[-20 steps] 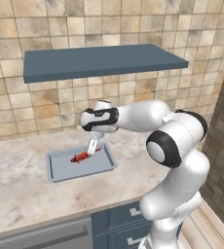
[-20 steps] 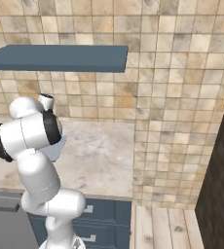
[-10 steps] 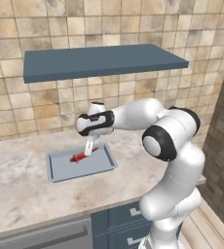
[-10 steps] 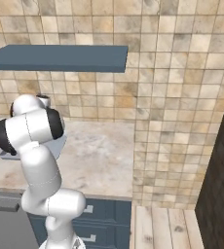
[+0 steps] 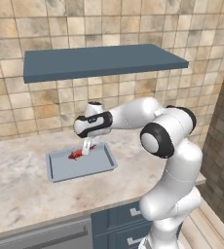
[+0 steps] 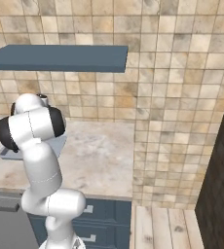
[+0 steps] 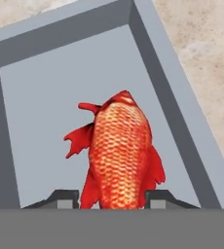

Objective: Take the fish out of the fridge, briefly rinse it in the sink, and place it on the tray next to the sink.

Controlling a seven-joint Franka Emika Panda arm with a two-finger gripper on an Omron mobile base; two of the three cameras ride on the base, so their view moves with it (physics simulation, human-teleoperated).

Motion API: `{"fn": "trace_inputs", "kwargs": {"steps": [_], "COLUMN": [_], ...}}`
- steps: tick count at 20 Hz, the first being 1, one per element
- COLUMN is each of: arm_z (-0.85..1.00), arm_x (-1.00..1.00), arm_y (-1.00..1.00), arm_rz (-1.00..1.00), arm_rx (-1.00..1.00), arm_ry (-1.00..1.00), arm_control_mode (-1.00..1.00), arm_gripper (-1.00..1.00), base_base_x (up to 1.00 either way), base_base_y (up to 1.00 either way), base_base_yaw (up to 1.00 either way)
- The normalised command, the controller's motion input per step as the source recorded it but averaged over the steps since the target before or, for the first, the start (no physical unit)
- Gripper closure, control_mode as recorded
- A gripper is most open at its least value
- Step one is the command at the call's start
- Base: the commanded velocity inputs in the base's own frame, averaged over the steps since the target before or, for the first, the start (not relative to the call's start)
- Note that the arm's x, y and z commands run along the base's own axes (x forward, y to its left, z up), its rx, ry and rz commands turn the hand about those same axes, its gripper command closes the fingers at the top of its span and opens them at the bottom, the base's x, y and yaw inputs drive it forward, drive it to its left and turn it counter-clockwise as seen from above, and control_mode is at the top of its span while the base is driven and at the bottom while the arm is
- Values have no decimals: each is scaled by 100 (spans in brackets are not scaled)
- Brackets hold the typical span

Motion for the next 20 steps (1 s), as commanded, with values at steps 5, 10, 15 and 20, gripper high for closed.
{"fn": "trace_inputs", "kwargs": {"steps": [5, 10, 15, 20], "arm_z": [25, 88, 39, 0], "arm_x": [0, -21, -84, -100], "arm_y": [0, -7, -43, -83], "arm_rz": [0, -2, -12, -23], "arm_rx": [0, 0, 1, 8], "arm_ry": [-1, -20, -21, -13], "arm_control_mode": [-100, -100, -100, -100], "arm_gripper": [-100, -100, -100, -100], "base_base_x": [0, 0, 0, 0], "base_base_y": [0, 0, 0, 0], "base_base_yaw": [0, 0, 0, 0]}}
